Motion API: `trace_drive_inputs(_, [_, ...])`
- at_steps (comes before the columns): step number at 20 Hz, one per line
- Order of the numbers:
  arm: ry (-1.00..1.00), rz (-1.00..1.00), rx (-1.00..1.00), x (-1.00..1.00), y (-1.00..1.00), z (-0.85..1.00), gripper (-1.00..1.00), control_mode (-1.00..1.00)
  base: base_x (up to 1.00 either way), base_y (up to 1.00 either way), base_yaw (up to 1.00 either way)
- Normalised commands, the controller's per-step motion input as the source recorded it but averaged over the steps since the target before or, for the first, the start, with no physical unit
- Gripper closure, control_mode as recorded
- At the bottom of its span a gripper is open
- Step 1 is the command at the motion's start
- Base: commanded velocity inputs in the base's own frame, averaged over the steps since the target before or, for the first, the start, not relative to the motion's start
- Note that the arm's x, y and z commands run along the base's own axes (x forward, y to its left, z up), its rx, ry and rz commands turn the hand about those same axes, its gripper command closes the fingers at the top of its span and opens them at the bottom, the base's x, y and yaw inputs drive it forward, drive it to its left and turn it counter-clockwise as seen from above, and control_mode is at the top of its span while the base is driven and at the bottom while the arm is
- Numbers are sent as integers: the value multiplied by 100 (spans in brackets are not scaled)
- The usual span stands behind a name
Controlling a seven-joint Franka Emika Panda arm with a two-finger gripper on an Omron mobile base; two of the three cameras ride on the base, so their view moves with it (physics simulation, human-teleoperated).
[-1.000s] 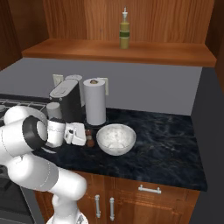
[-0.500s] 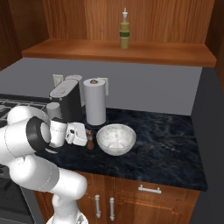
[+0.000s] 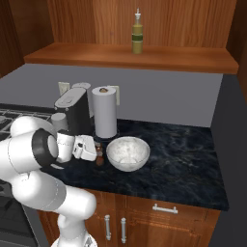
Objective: Retrieve the bottle and the shaker from the cabinet and place them next to the mixing bowl on the counter. Then add garlic from the fridge to the mixing bowl.
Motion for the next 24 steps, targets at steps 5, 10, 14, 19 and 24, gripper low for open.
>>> trace_drive_inputs(5, [5, 0, 1, -5, 0, 15, -100, -100, 0, 0, 0])
trace_drive_inputs(10, [8, 0, 1, -12, 0, 43, -100, -100, 0, 0, 0])
trace_drive_inputs(14, [11, -1, 7, -12, 0, 60, -100, -100, 0, 0, 0])
trace_drive_inputs(19, [13, -1, 14, -5, -9, 77, -100, -100, 0, 0, 0])
trace_drive_inputs(24, [22, 13, 23, 0, -40, 81, -100, -100, 0, 0, 0])
